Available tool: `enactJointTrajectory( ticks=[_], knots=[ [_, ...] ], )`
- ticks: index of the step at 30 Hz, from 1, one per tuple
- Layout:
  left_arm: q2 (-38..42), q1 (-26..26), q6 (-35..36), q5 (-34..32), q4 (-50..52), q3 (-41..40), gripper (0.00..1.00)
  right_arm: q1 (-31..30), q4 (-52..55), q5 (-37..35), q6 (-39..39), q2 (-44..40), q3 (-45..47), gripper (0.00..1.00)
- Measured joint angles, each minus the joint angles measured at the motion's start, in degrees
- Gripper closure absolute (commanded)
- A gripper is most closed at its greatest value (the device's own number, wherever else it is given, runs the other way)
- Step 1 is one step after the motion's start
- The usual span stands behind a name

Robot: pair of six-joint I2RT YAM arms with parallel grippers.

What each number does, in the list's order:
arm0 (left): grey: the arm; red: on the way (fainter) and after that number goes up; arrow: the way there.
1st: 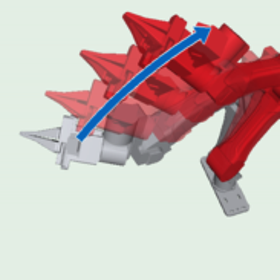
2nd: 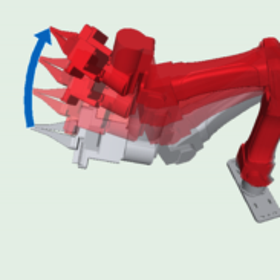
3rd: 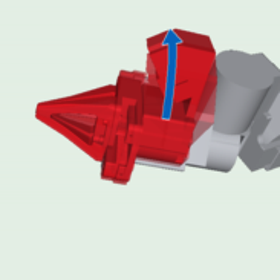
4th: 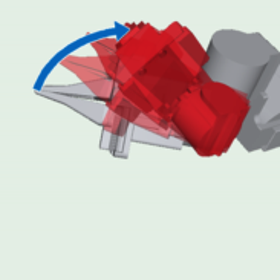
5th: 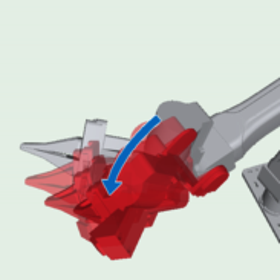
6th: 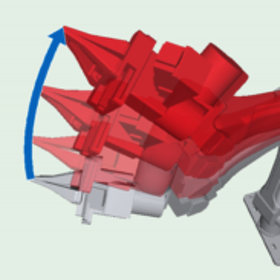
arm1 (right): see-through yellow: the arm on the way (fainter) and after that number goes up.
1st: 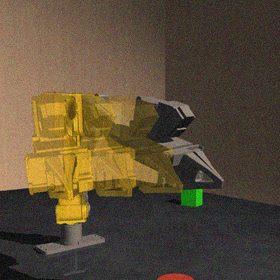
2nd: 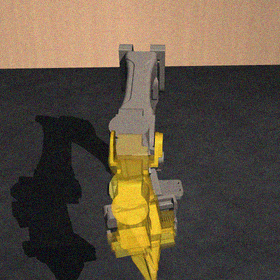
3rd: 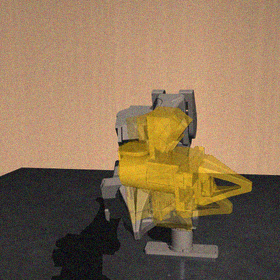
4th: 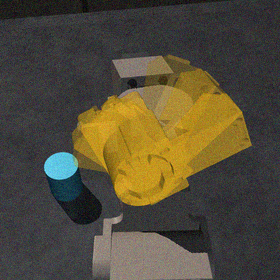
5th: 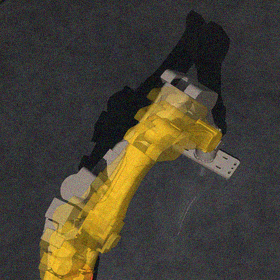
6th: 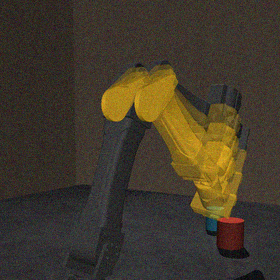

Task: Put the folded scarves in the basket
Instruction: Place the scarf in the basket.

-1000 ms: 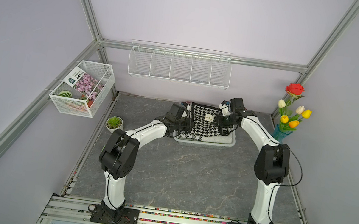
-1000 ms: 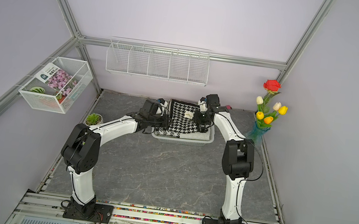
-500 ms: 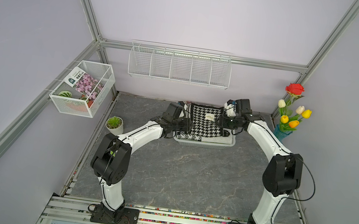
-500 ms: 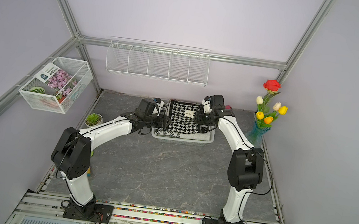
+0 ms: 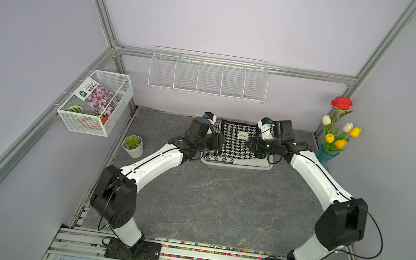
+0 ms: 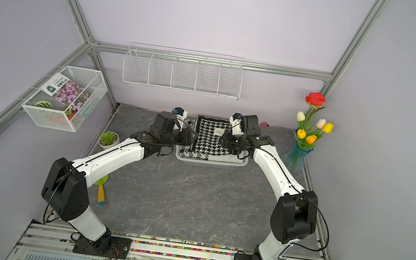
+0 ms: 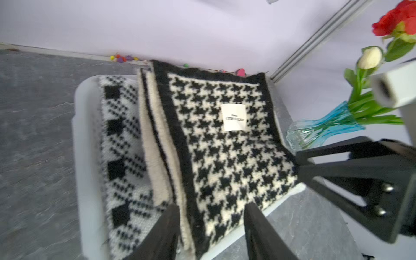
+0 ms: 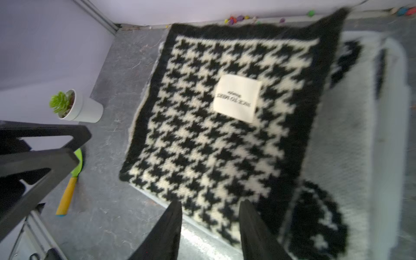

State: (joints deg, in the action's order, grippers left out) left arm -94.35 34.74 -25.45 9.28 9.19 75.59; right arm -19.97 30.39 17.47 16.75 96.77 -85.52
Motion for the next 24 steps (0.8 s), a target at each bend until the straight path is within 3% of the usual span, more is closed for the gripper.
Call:
enactJointTrajectory(
  ticks=[9, 17, 18, 19, 24],
  knots=[
    [-12.4, 0.5, -1.0, 4.2, -2.5, 3.7, 0.51, 0.0, -0.7, -1.4, -0.4, 5.1, 1.6, 0.56],
    [-9.0, 0.1, -1.0, 3.5, -1.2, 3.6, 0.49, 0.1, -2.0, -1.6, -0.9, 1.1, 4.1, 0.44],
    [-7.7, 0.2, -0.9, 3.1, -0.6, 3.6, 0.49, 0.1, -2.3, -1.8, -0.7, -0.7, 5.2, 0.16],
    [-6.1, 0.1, -0.7, 2.6, 0.0, 3.3, 0.48, 0.1, -2.7, -2.1, -0.6, -2.8, 6.7, 0.02],
    [7.6, 0.1, 1.4, -1.3, -0.1, -4.1, 0.38, 0.2, -5.9, -4.3, -1.2, -18.5, 17.3, 0.02]
  ],
)
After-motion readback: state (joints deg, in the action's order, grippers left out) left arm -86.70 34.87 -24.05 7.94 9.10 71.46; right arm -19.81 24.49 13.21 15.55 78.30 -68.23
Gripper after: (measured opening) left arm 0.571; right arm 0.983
